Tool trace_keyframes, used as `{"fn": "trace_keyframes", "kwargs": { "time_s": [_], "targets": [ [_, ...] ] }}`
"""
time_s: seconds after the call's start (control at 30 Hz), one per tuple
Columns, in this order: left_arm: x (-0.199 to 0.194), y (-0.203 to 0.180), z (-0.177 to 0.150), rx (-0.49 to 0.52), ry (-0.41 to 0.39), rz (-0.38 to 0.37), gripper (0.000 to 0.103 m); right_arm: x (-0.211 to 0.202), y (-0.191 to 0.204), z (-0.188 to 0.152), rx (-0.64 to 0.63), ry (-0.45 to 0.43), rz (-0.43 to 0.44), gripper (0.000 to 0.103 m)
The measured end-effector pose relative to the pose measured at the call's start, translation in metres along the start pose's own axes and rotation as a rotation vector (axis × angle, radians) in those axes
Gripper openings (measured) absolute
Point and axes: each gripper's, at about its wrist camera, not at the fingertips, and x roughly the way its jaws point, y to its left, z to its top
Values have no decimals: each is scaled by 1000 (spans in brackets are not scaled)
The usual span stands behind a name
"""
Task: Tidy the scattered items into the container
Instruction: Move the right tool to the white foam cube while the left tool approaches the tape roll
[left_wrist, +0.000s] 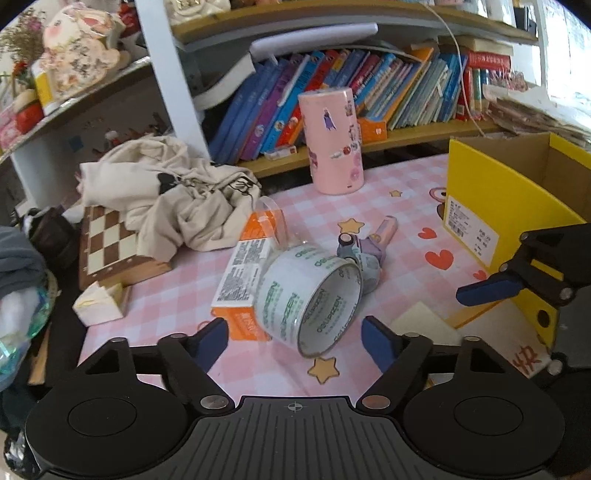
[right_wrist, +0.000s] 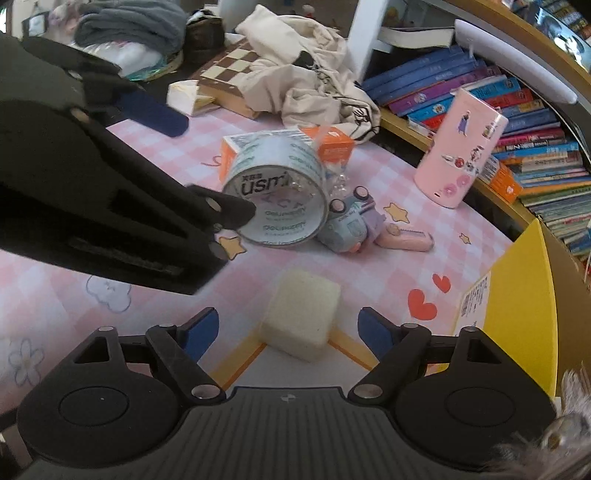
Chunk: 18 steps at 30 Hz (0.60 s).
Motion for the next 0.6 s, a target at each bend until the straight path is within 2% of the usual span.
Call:
{"fn": "trace_keyframes", "kwargs": {
  "time_s": [0.07,0.37,0.47,0.6],
  "targets": [
    [7,-2,5,17,-5,-10,72,1,0,2,-6,-10,-9,81],
    [39,-8,21,138,-2,9,70,13,-3,5,9,-6,-12,79],
    [45,-8,21,149,17,1,63,17,-4,4,19,3,-10,79],
    [38,-12,19,156,16,-19,62,20,-9,2,52,26,3,70]
  ]
}}
